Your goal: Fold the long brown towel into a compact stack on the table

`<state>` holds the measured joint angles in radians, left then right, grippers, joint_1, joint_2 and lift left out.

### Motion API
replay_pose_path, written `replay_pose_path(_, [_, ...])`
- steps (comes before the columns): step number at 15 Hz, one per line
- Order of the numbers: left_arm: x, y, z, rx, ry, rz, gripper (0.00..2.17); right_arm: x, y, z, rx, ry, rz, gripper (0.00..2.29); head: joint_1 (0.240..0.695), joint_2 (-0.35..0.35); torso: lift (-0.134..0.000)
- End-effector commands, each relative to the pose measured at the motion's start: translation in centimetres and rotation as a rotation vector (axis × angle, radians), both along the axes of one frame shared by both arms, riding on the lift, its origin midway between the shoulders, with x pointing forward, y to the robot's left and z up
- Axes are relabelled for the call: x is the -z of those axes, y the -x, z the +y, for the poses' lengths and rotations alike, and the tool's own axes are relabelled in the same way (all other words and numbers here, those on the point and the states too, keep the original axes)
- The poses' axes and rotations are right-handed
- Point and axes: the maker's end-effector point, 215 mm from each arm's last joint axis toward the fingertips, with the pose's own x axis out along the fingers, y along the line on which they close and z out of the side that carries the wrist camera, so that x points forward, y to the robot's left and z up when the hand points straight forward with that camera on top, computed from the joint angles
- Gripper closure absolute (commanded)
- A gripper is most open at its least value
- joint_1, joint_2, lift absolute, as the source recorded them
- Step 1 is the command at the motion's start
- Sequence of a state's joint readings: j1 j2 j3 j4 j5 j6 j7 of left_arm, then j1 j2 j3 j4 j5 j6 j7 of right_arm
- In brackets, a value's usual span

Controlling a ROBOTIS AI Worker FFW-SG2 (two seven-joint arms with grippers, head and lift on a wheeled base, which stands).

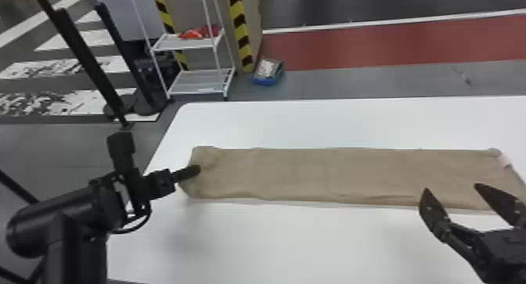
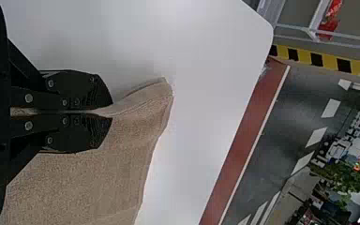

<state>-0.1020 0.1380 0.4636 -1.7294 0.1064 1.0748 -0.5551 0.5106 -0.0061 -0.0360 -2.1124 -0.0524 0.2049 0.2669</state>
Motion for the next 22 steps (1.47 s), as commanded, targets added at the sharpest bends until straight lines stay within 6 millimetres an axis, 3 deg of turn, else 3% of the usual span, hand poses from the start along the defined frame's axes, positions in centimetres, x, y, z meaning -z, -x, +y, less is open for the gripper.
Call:
replay_pose_path(1, [-2.3, 1.0, -2.1, 0.038, 0.031, -0.013, 2.15, 0.0, 0.0, 0.0, 0.004, -0.006, 0.0, 0.15, 0.695, 0.221, -0.123])
replay_pose_path(3, [-5.1, 1.7, -5.7, 0.09, 0.071, -0.033, 2.15, 0.0, 0.0, -0.1, 0.005, -0.006, -0.001, 0.15, 0.695, 0.202, -0.123])
replay_pose_path(6, [-10.0, 1.3, -13.8, 0.215, 0.005, -0.096, 2.15, -0.3, 0.5, -0.7, 0.015, -0.01, -0.011, 0.15, 0.695, 0.137, -0.123])
replay_pose_path(7, [-11.3, 1.1, -16.5, 0.256, -0.024, -0.11, 2.15, -0.5, 0.7, -1.3, 0.026, -0.005, -0.017, 0.15, 0.695, 0.137, -0.123])
replay_pose_path(10, [-13.7, 1.4, -26.6, 0.412, -0.079, -0.097, 2.15, -1.4, 1.6, -4.8, 0.083, -0.028, -0.04, 0.15, 0.695, 0.012, -0.123])
replay_pose_path(11, [-14.1, 1.2, -29.0, 0.445, -0.127, -0.103, 2.15, -1.9, 1.8, -6.1, 0.103, -0.034, -0.052, 0.15, 0.695, -0.026, -0.123])
replay_pose_path(12, [-14.1, 0.9, -30.6, 0.47, -0.183, -0.108, 2.15, -2.0, 2.0, -7.1, 0.12, -0.035, -0.056, 0.15, 0.695, -0.117, -0.123])
replay_pose_path(13, [-13.1, 0.6, -32.0, 0.487, -0.235, -0.092, 2.15, -2.1, 2.1, -7.7, 0.129, -0.035, -0.058, 0.15, 0.695, -0.152, -0.123])
replay_pose_path(15, [-12.2, -1.0, -34.6, 0.513, -0.334, -0.105, 2.15, -2.2, 2.1, -8.2, 0.136, -0.033, -0.059, 0.15, 0.695, -0.206, -0.123])
replay_pose_path(18, [-11.4, -3.7, -36.4, 0.505, -0.436, -0.141, 2.15, -2.1, 2.1, -8.3, 0.138, -0.04, -0.059, 0.15, 0.695, -0.264, -0.123])
replay_pose_path(19, [-11.1, -3.7, -37.3, 0.518, -0.448, -0.15, 2.14, -1.9, 2.1, -8.3, 0.137, -0.042, -0.056, 0.15, 0.695, -0.27, -0.123])
replay_pose_path(20, [-10.9, -3.4, -38.6, 0.542, -0.452, -0.168, 1.94, -2.0, 2.0, -8.3, 0.138, -0.043, -0.057, 0.15, 0.695, -0.274, -0.123])
replay_pose_path(21, [-10.2, -2.4, -39.7, 0.576, -0.452, -0.159, 1.16, -1.9, 1.9, -8.3, 0.138, -0.044, -0.058, 0.15, 0.695, -0.279, -0.123])
replay_pose_path(22, [-9.1, -1.2, -40.8, 0.613, -0.442, -0.146, 0.05, -1.7, 1.7, -8.3, 0.139, -0.045, -0.056, 0.15, 0.695, -0.3, -0.123])
